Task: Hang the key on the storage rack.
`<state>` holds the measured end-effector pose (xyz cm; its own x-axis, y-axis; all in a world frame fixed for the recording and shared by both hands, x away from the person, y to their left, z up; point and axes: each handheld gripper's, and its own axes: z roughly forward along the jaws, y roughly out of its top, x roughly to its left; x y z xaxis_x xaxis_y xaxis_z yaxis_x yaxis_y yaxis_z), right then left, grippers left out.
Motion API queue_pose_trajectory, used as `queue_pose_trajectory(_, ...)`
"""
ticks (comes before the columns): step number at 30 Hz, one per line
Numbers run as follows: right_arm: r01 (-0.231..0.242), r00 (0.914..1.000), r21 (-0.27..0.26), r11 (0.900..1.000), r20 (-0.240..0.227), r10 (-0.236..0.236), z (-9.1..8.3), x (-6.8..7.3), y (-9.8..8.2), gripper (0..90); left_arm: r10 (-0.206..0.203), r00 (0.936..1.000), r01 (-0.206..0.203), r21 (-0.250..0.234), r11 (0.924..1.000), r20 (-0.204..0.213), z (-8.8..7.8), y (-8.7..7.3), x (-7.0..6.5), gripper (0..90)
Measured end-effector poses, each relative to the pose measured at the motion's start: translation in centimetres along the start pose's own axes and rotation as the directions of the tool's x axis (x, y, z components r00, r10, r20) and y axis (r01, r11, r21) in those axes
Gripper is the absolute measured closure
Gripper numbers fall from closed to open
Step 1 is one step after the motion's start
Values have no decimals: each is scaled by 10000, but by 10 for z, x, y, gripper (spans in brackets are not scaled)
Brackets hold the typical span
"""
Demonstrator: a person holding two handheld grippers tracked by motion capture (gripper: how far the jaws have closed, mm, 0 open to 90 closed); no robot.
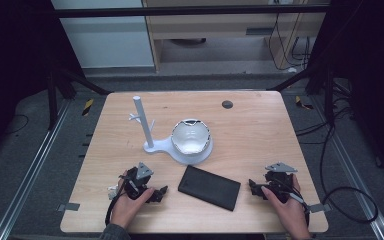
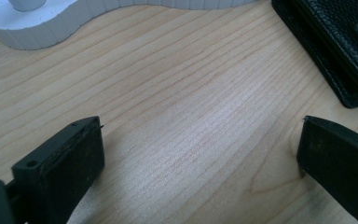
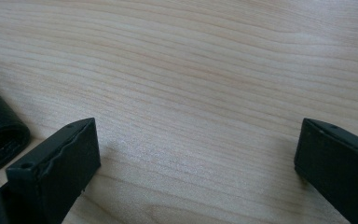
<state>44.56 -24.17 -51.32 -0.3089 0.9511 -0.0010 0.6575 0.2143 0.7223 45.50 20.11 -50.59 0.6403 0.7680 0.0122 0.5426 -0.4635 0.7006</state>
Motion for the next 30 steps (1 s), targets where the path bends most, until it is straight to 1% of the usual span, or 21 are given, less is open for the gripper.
queue_pose_trajectory(2,-9,10000,-16,10000,-1,9,0,0,0,4,168,9999,-169,299,9994,40,-10,4,1,87)
queue_pose_trajectory(3,16,10000,-33,10000,3,-16,0,0,-1,4,168,9999,-169,299,9994,40,-10,4,1,88)
queue_pose_trajectory(4,16,10000,-33,10000,3,-16,0,0,-1,4,268,9996,-272,452,9986,92,-16,6,2,88)
queue_pose_trajectory(5,-14,10000,-32,10000,-19,13,-1,1,-1,5,404,9991,-409,516,9978,111,-24,10,4,119)
queue_pose_trajectory(6,-18,10000,-28,10000,-21,18,-1,1,-1,5,505,9987,-507,559,9971,58,-37,14,7,120)
queue_pose_trajectory(9,13,10000,-43,10000,-40,-13,-1,0,-1,6,255,9994,-278,1005,9946,233,-54,21,19,120)
queue_pose_trajectory(10,22,10000,-46,10000,-38,-22,-1,0,-1,6,207,9996,-229,1130,9933,205,-59,22,23,120)
queue_pose_trajectory(11,22,10000,-46,10000,-38,-22,-1,0,-1,6,207,9996,-229,1130,9933,205,-59,22,23,120)
queue_pose_trajectory(13,20,10000,-46,10000,-41,-20,-1,0,-1,6,228,9997,-224,1484,9887,-10,-68,25,30,120)
queue_pose_trajectory(14,-11,10000,-42,10000,-66,11,-1,0,-1,7,315,9993,-276,1761,9840,-194,-79,26,37,124)
queue_pose_trajectory(17,-3,10000,-27,10000,-90,2,-1,0,-1,7,170,9989,-89,1822,9832,-427,-92,25,44,127)
queue_pose_trajectory(20,27,9999,-22,10000,-110,-27,-1,0,-1,6,-98,9975,221,1767,9840,-702,-101,22,53,132)
queue_pose_trajectory(22,81,9999,-31,10000,-83,-81,-1,0,-1,4,-195,9960,357,1879,9815,-872,-107,20,59,175)
queue_pose_trajectory(23,85,9999,-30,10000,-62,-86,-1,0,-1,4,-175,9952,365,1979,9796,-967,-109,18,61,216)
queue_pose_trajectory(24,85,9999,-30,10000,-62,-86,-1,0,-1,4,-175,9952,365,1979,9796,-967,-109,18,61,255)
queue_pose_trajectory(25,75,9999,-36,10000,-82,-76,-1,0,-1,5,-288,9933,532,2207,9739,-1123,-112,14,63,290)
queue_pose_trajectory(26,105,9999,-41,9999,-94,-105,-1,-1,-1,6,-288,9936,547,2425,9686,-1094,-112,12,63,316)
queue_pose_trajectory(27,97,9999,-29,9999,-88,-97,-1,-1,-2,6,-181,9945,450,2655,9631,-1027,-111,10,63,359)
queue_pose_trajectory(28,109,9999,-25,9999,-91,-109,-2,0,-2,6,-181,9945,450,2655,9631,-1027,-111,10,63,372)
queue_pose_trajectory(29,114,9999,-22,9999,-102,-115,-2,0,-2,5,-36,9960,289,2851,9581,-891,-108,7,61,405)
queue_pose_trajectory(30,118,9999,-23,9999,-104,-118,-2,0,-2,5,-51,9972,270,2935,9556,-752,-106,7,59,436)
